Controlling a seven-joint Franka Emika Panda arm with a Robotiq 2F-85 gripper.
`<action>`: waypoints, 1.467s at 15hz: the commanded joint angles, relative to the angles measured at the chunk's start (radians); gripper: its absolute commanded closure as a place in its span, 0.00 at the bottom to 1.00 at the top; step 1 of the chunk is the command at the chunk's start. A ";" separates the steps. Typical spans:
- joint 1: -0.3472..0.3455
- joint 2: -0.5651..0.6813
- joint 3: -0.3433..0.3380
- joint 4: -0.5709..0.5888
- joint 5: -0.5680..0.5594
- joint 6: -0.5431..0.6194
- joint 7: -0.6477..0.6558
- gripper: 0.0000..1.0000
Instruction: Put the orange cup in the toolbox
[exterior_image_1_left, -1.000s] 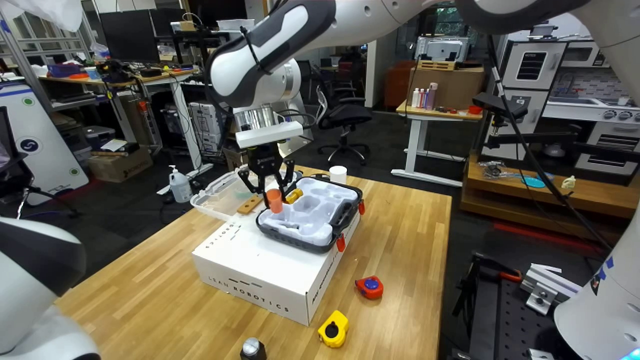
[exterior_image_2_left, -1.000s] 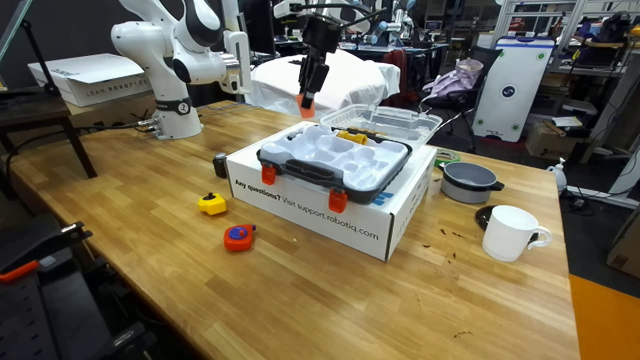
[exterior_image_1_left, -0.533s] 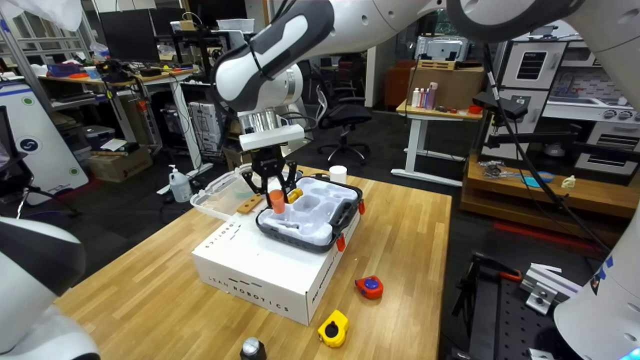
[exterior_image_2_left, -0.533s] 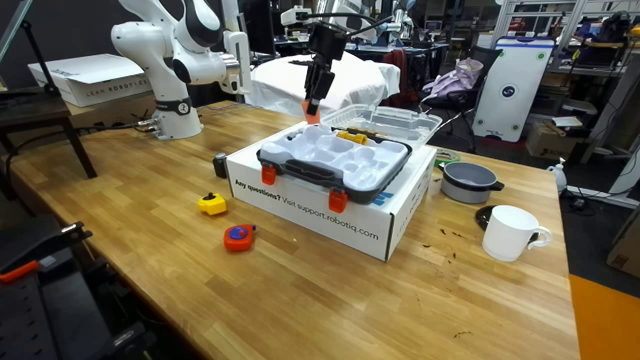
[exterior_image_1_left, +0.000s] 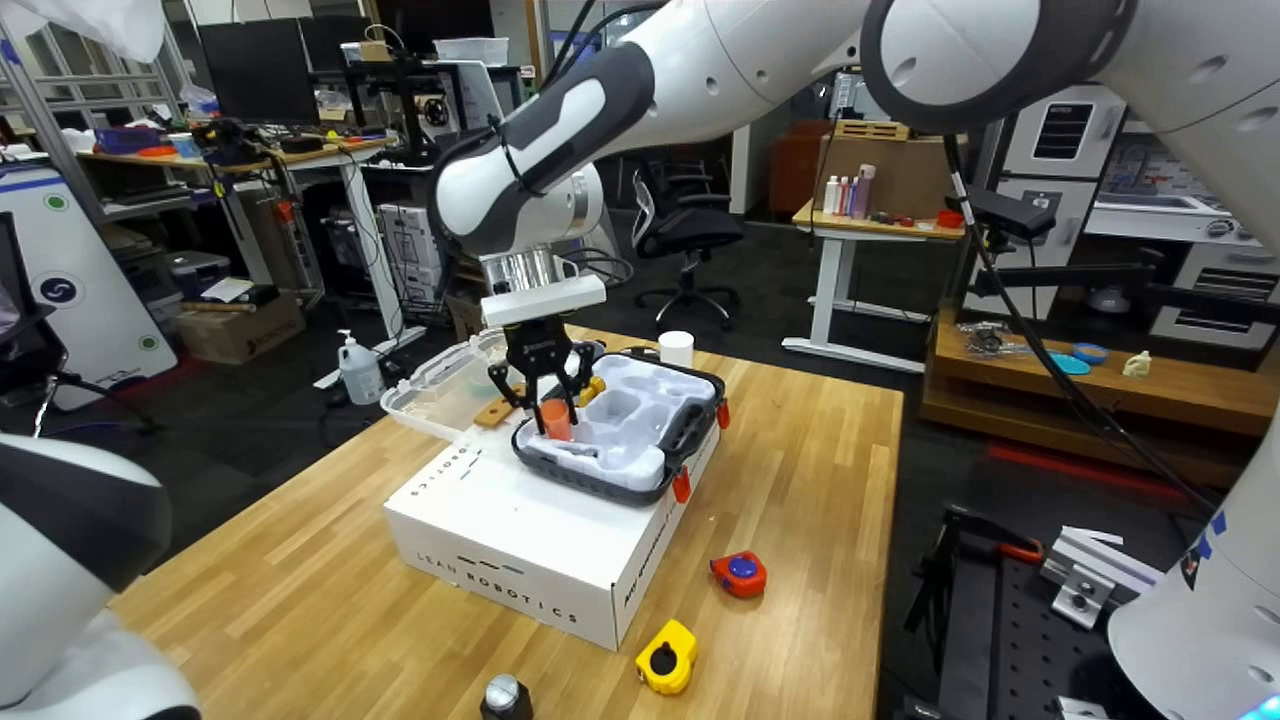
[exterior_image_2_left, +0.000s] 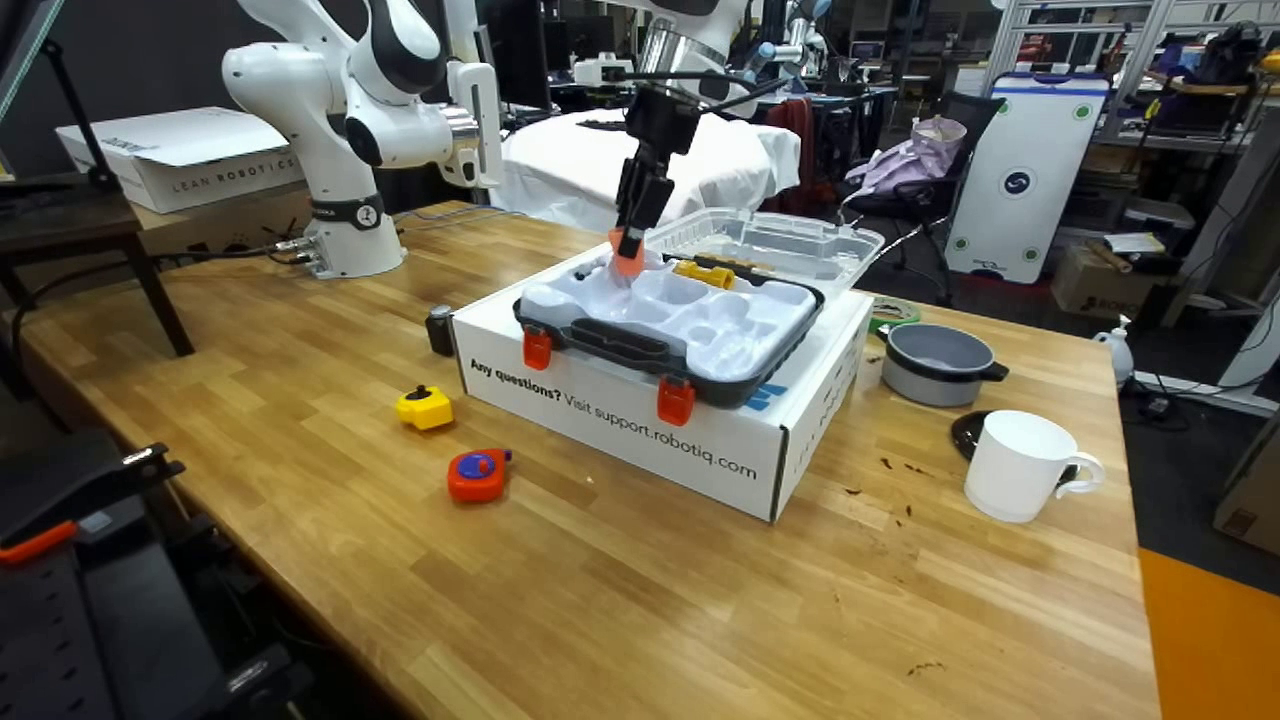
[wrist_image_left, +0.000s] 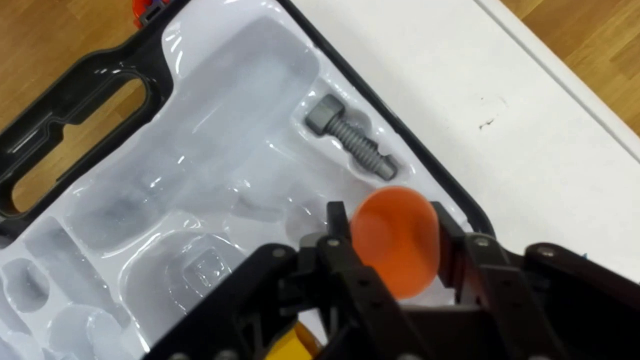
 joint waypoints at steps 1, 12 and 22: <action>-0.008 0.038 0.000 0.048 0.024 -0.011 0.016 0.84; -0.018 0.062 0.000 0.079 0.026 -0.022 0.024 0.80; -0.023 0.008 0.000 0.041 0.017 -0.018 -0.001 0.00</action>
